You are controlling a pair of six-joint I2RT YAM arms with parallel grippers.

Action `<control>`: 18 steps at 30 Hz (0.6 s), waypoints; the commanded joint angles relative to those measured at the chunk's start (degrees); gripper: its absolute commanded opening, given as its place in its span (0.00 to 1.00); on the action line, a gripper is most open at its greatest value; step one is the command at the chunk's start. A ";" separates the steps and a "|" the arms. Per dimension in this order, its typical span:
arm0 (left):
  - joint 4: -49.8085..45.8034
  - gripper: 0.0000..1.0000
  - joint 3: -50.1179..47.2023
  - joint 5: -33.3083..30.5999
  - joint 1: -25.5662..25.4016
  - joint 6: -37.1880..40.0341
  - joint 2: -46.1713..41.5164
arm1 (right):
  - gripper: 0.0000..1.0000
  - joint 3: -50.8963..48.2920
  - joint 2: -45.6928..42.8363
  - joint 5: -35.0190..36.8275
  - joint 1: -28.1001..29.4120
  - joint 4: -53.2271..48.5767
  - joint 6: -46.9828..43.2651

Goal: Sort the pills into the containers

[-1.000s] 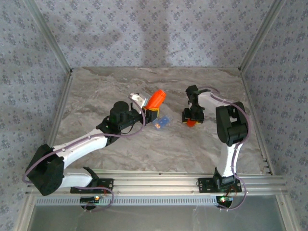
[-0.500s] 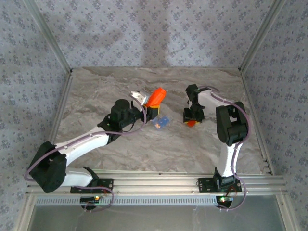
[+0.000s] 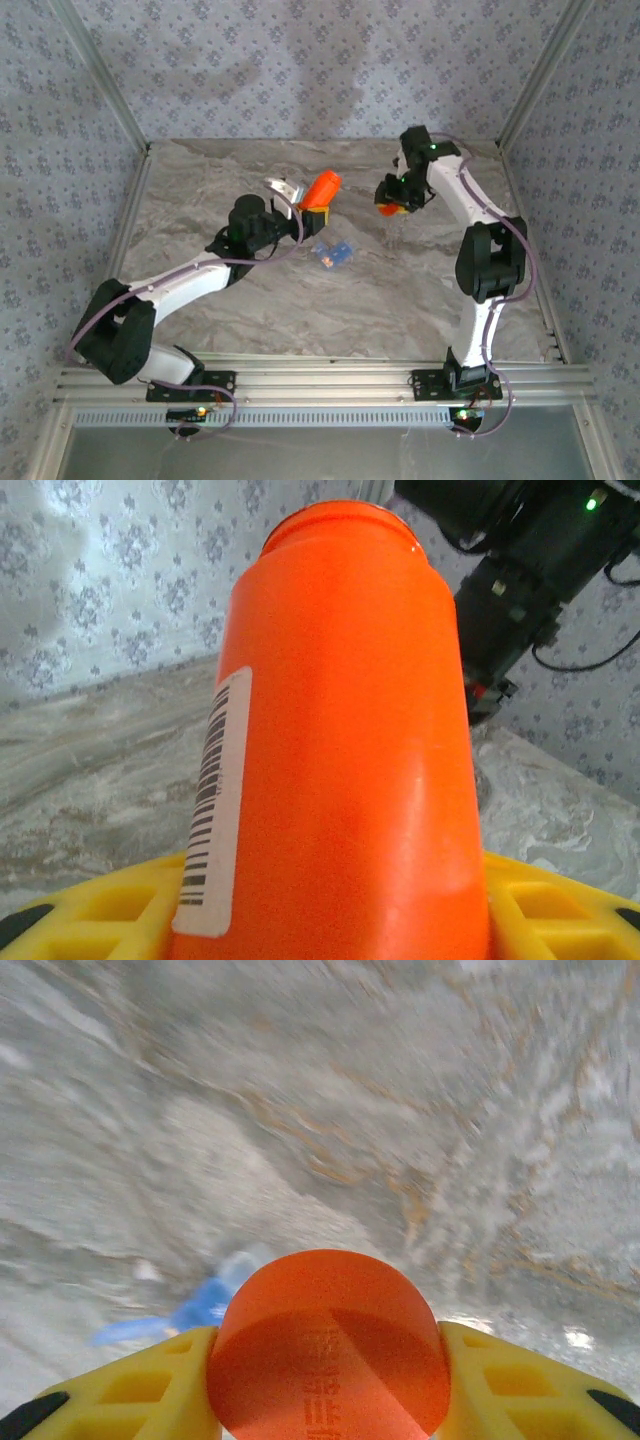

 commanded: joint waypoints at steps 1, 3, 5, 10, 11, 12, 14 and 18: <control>5.83 0.00 3.56 4.16 1.26 -2.02 0.76 | 0.43 7.47 -0.79 -5.72 -0.37 -6.04 2.67; 5.69 0.00 4.87 5.76 1.84 -3.02 1.16 | 0.43 11.17 -0.40 -8.29 -0.88 -6.67 4.25; 5.67 0.00 6.19 7.93 2.36 -3.08 1.93 | 0.43 14.79 -0.05 -10.54 -1.60 -7.17 5.33; 7.25 0.00 7.77 10.79 4.24 -4.54 4.17 | 0.43 19.44 -0.08 -15.84 -3.53 -7.02 7.39; 7.32 0.00 8.00 11.38 4.55 -4.78 4.48 | 0.44 20.07 -0.21 -16.60 -3.93 -6.74 7.47; 7.38 0.00 8.21 12.06 4.83 -4.96 4.83 | 0.44 20.32 -0.21 -17.66 -4.40 -6.44 7.48; 7.37 0.00 8.32 13.21 5.38 -5.21 5.27 | 0.44 20.47 -0.37 -20.79 -5.31 -5.34 7.44; 7.71 0.00 8.24 15.41 6.20 -5.10 6.44 | 0.44 20.29 -0.30 -24.99 -6.26 -4.63 4.96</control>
